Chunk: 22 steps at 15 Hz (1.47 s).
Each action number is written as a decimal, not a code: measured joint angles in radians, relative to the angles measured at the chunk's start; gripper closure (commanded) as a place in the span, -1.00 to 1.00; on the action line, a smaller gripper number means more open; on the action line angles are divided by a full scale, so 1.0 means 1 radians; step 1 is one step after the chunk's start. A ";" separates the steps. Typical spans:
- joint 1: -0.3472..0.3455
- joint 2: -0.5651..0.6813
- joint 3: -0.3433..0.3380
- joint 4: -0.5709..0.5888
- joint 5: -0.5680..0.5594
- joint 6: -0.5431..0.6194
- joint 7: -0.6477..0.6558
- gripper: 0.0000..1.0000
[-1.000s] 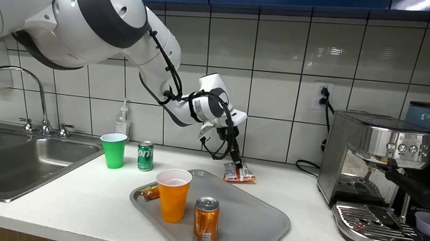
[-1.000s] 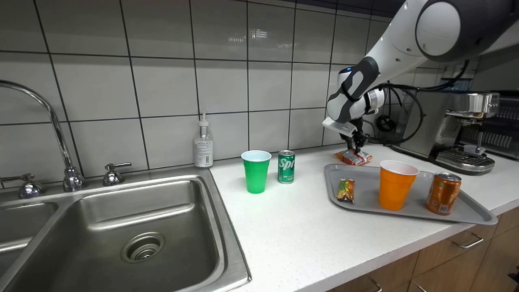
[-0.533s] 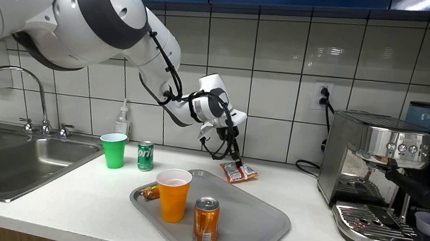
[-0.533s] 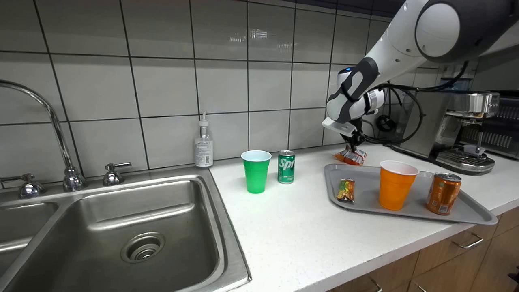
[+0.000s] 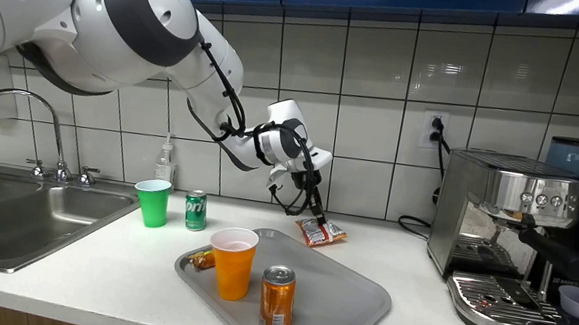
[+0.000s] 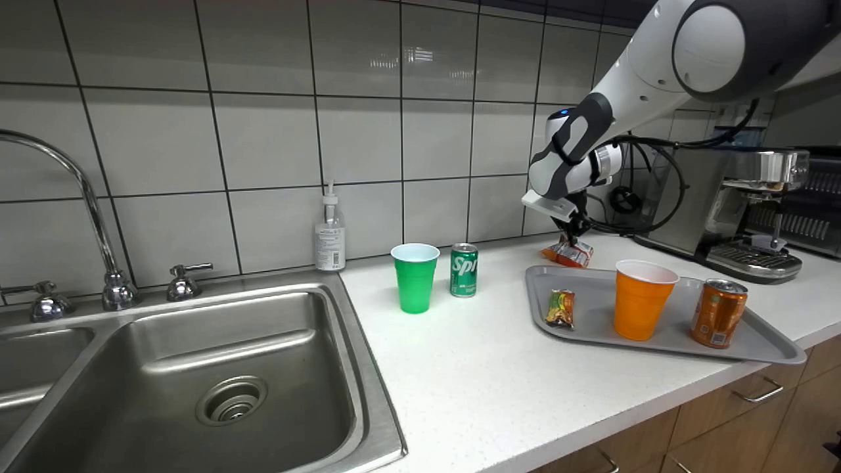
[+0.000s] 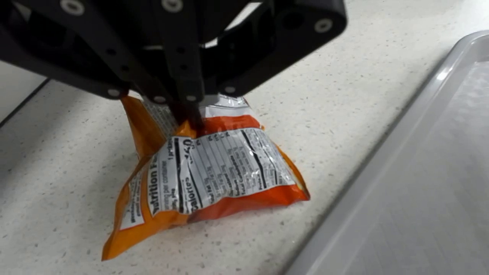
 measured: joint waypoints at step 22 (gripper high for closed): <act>0.037 -0.156 0.000 -0.209 -0.001 0.133 0.010 1.00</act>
